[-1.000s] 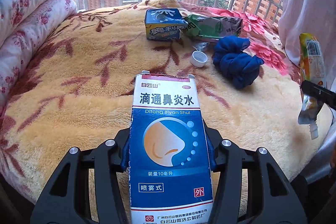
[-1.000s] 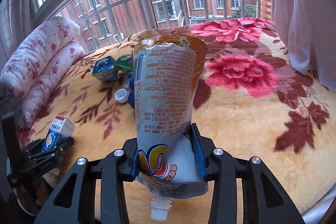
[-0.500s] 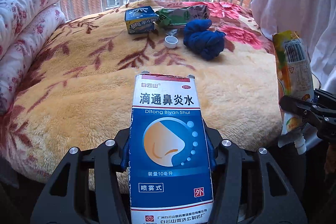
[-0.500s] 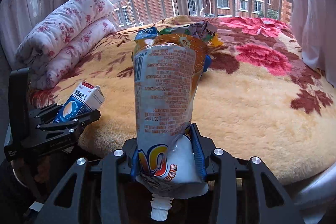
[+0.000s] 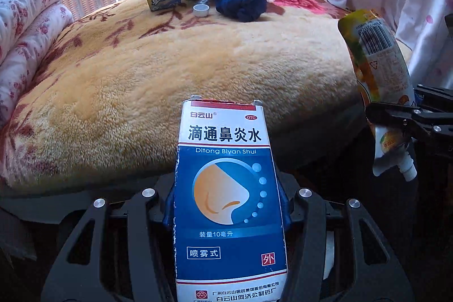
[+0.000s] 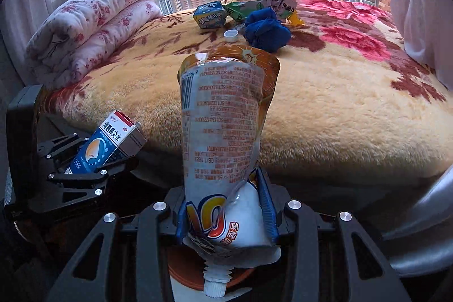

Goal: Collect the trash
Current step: 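Lower the nasal spray box and snack pouch into the orange bucket, open both tools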

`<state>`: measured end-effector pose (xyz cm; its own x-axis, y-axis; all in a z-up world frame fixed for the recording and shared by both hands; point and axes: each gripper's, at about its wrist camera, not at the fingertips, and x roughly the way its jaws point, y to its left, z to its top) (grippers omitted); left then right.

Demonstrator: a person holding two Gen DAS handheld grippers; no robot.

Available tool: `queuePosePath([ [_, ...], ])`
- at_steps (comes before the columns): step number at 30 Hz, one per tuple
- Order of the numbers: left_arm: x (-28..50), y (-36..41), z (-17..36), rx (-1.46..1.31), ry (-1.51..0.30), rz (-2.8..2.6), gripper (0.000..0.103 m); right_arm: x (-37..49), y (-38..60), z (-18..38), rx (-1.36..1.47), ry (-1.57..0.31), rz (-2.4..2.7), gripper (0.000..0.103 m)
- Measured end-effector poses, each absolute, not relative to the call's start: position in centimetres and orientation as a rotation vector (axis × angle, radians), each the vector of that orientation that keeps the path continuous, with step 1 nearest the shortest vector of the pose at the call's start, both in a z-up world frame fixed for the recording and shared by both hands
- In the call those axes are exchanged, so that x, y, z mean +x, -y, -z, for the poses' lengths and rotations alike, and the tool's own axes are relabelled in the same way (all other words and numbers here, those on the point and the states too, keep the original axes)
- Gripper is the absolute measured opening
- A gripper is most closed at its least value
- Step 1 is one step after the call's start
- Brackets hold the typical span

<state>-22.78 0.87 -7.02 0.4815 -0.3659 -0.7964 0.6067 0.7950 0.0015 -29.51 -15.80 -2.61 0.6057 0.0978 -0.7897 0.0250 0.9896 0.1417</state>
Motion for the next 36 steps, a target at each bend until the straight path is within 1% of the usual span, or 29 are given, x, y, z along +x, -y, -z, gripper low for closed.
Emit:
queuePosePath([
  [9, -24.6, -1.6, 9.7, 0.349, -0.943, 0.630, 0.051, -32.5, 14.9, 5.6, 0.163, -1.003, -0.047, 0.041],
  [17, -24.9, -0.7, 14.1, 0.422, -1.040, 0.666, 0.051, -32.6, 14.4, 10.4, 0.165, -1.128, -0.055, 0.041],
  [25, -23.4, 0.2, 17.3, 0.431, -1.144, 0.670, 0.051, -31.6, 14.4, 14.7, 0.187, -1.247, -0.062, 0.041],
  [36, -21.1, 0.4, 20.3, 0.417, -1.278, 0.660, 0.051, -30.0, 14.6, 17.2, 0.215, -1.327, -0.080, 0.041],
])
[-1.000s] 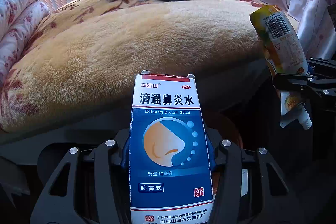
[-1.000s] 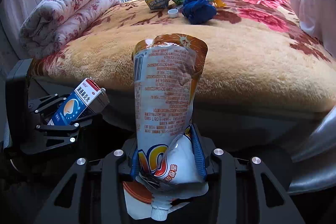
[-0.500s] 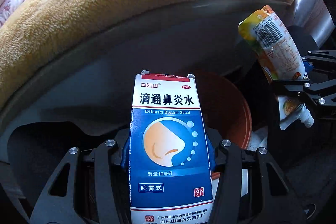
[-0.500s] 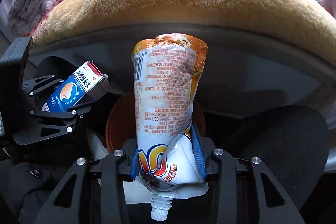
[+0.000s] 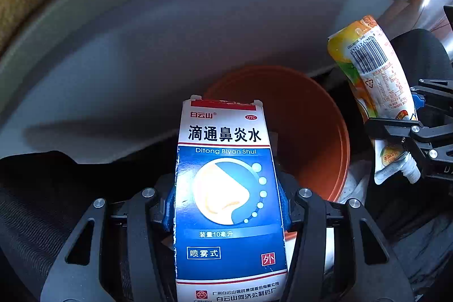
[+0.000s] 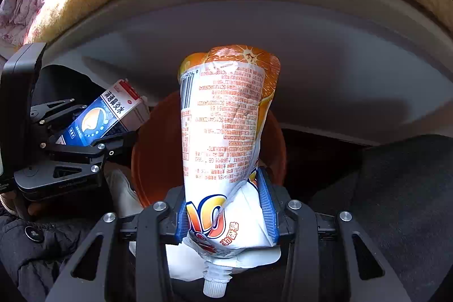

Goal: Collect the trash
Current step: 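Lower the nasal spray box and snack pouch into the orange bucket, open both tools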

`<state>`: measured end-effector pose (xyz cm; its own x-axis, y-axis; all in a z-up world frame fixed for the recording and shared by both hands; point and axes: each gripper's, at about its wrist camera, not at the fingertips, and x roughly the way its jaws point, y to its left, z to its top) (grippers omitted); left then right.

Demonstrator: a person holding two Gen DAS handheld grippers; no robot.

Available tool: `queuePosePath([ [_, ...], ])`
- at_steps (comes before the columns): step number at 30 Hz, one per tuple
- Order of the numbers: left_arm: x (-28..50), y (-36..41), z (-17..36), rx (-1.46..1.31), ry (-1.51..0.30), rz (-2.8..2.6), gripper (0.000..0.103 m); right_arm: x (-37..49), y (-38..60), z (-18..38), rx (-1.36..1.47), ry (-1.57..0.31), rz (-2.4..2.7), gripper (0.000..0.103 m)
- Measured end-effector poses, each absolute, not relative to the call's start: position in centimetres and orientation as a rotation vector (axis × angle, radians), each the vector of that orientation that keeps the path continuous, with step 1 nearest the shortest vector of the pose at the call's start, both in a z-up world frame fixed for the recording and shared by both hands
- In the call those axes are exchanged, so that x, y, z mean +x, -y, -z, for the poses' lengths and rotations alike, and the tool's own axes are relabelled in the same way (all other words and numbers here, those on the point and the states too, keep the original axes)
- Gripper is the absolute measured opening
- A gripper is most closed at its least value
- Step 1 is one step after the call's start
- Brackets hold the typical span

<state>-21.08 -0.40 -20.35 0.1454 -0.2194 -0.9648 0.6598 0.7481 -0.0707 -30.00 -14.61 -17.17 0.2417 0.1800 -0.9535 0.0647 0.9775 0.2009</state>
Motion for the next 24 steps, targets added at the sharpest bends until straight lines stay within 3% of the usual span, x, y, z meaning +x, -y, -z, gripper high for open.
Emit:
queuePosePath([
  [13, -19.5, 2.1, 21.1, 0.438, -1.318, 0.658, 0.052, -27.0, 14.9, 17.9, 0.211, -1.374, -0.110, 0.042],
  [14, -19.2, 2.0, 20.8, 0.449, -1.314, 0.654, 0.054, -26.9, 14.6, 17.9, 0.201, -1.376, -0.108, 0.045],
  [15, -19.1, 2.2, 20.8, 0.464, -1.317, 0.646, 0.067, -26.6, 14.5, 18.0, 0.193, -1.384, -0.108, 0.062],
  [16, -19.2, 2.2, 21.0, 0.475, -1.317, 0.632, 0.081, -26.3, 14.5, 18.1, 0.191, -1.389, -0.107, 0.070],
  [17, -19.2, 2.1, 20.9, 0.476, -1.314, 0.625, 0.082, -26.2, 14.7, 18.0, 0.193, -1.381, -0.097, 0.073],
  [24, -18.4, 1.4, 20.7, 0.424, -1.341, 0.617, 0.082, -26.5, 15.9, 16.7, 0.241, -1.352, -0.070, 0.073],
])
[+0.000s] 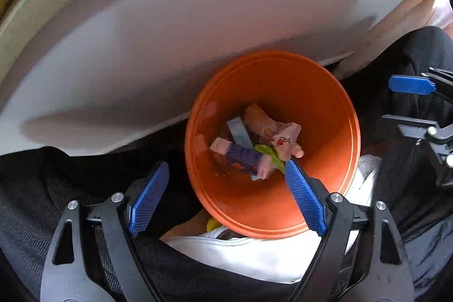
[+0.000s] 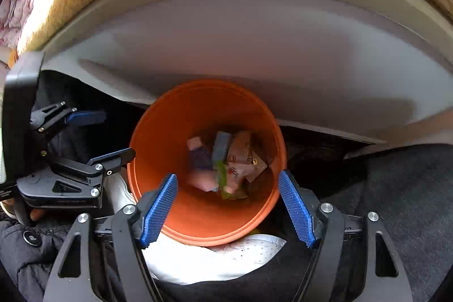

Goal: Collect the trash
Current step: 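Lower the nasal spray box and snack pouch into the orange bucket, open both tools, then move both tools back to the bed and grasp the blue cloth with the right tool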

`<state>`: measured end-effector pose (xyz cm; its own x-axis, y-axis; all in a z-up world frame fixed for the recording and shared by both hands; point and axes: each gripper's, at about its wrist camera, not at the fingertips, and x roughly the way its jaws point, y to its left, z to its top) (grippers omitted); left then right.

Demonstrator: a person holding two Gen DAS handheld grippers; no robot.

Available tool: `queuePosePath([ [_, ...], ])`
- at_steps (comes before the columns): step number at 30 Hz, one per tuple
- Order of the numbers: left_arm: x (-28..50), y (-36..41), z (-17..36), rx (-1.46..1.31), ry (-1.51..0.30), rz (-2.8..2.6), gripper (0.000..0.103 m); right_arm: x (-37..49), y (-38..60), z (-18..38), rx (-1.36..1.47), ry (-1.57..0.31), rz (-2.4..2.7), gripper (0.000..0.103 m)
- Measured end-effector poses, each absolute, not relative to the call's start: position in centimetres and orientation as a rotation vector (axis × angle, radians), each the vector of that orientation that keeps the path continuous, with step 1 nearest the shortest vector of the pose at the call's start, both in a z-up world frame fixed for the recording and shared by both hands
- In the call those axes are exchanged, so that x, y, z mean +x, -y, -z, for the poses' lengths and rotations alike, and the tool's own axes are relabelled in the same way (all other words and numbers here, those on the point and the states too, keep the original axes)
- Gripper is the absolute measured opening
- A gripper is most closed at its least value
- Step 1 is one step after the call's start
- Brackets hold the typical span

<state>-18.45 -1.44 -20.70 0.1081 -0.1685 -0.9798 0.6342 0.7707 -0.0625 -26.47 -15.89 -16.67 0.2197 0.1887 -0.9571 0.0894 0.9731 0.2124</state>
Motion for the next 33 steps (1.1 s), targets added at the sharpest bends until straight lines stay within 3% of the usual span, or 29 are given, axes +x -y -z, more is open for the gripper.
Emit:
queuePosePath([
  [7, -19.5, -0.6, 18.5, 0.350, -1.293, 0.667, 0.082, -28.4, 16.5, 13.2, 0.215, -1.276, -0.105, 0.073],
  [19, -21.4, -1.7, 7.6, 0.350, -0.978, 0.687, 0.082, -30.2, 16.7, 3.8, 0.126, -0.989, -0.161, 0.087],
  [22, -20.4, -1.5, 4.9, 0.344, -0.883, 0.660, 0.084, -28.9, 17.0, 1.6, 0.081, -0.925, -0.150, 0.090],
  [24, -19.3, -1.1, 3.3, 0.342, -0.824, 0.624, 0.092, -27.6, 17.6, 0.3, 0.076, -0.888, -0.144, 0.094],
  [33, -10.6, 1.3, -0.7, 0.227, -0.718, 0.516, 0.092, -17.8, 21.6, -3.1, 0.094, -0.792, -0.070, 0.098],
])
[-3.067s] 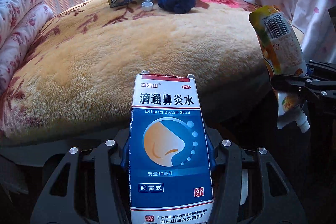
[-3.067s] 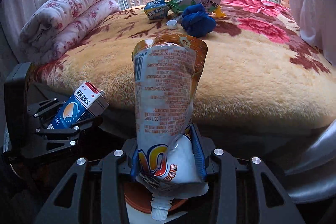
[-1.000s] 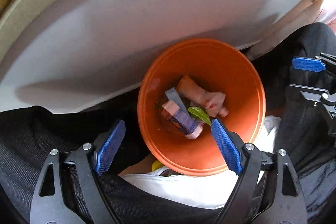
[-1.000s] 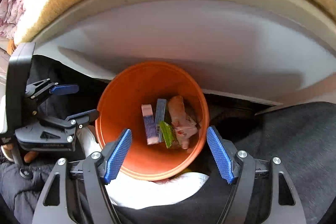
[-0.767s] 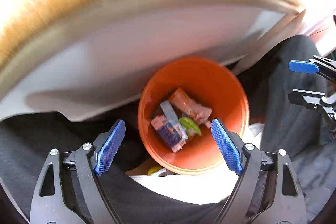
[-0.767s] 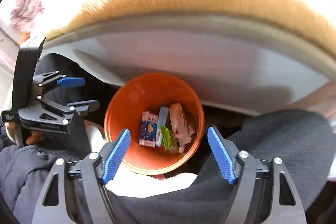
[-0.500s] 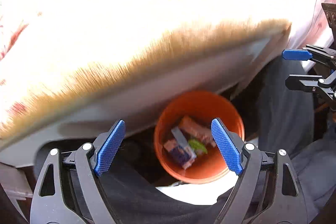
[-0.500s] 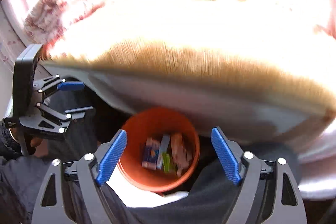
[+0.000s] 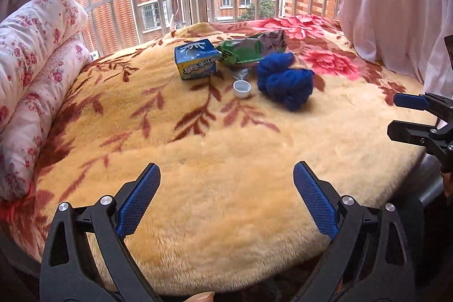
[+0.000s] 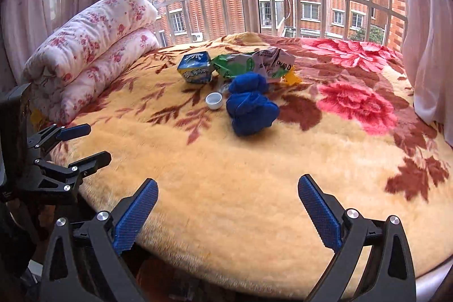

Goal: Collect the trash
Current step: 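Move both tools back to the bed and grasp the blue cloth with the right tool, then grasp the white bottle cap with the left tool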

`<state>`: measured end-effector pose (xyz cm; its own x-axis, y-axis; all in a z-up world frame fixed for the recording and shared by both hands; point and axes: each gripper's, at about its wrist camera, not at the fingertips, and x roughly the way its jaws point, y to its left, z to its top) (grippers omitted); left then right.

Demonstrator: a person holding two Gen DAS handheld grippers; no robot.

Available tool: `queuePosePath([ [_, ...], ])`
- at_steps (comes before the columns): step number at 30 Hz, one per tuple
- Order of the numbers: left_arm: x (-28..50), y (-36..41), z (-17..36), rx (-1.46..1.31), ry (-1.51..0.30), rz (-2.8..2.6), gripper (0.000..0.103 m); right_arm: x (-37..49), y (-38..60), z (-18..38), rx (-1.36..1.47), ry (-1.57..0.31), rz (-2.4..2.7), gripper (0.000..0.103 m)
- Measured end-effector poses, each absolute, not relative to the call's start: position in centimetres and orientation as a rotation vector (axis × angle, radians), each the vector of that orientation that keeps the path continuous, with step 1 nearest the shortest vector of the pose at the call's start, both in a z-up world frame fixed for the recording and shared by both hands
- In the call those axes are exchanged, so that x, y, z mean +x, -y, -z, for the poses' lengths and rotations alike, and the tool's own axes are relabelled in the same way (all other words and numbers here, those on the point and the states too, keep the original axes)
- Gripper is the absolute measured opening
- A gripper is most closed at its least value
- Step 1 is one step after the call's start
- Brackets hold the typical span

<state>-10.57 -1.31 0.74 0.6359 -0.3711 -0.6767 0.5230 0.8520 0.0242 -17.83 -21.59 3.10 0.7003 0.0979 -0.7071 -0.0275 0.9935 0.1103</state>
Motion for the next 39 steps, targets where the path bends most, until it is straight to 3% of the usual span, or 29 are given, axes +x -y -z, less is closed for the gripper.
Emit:
queuePosePath([
  [13, -1.8, 4.9, 3.0, 0.174, -0.796, 0.497, 0.092, -4.7, 23.4, -0.7, -0.006, -0.855, -0.048, 0.098],
  [30, -0.4, 4.1, 5.0, 0.110, -0.856, 0.486, 0.092, 2.7, 22.0, 4.0, -0.054, -0.962, -0.086, 0.097],
  [32, -0.4, 4.1, 5.1, 0.106, -0.858, 0.482, 0.092, 3.0, 22.0, 4.6, -0.056, -0.984, -0.087, 0.088],
  [33, -0.4, 4.1, 5.1, 0.107, -0.860, 0.481, 0.092, 3.2, 22.1, 5.0, -0.054, -0.998, -0.087, 0.069],
  [34, -0.4, 4.1, 5.1, 0.110, -0.861, 0.480, 0.092, 3.3, 22.1, 5.5, -0.045, -1.020, -0.098, 0.063],
  [39, -0.4, 4.5, 5.2, 0.130, -0.862, 0.476, 0.092, 2.5, 22.1, 5.3, -0.041, -0.992, -0.081, 0.056],
])
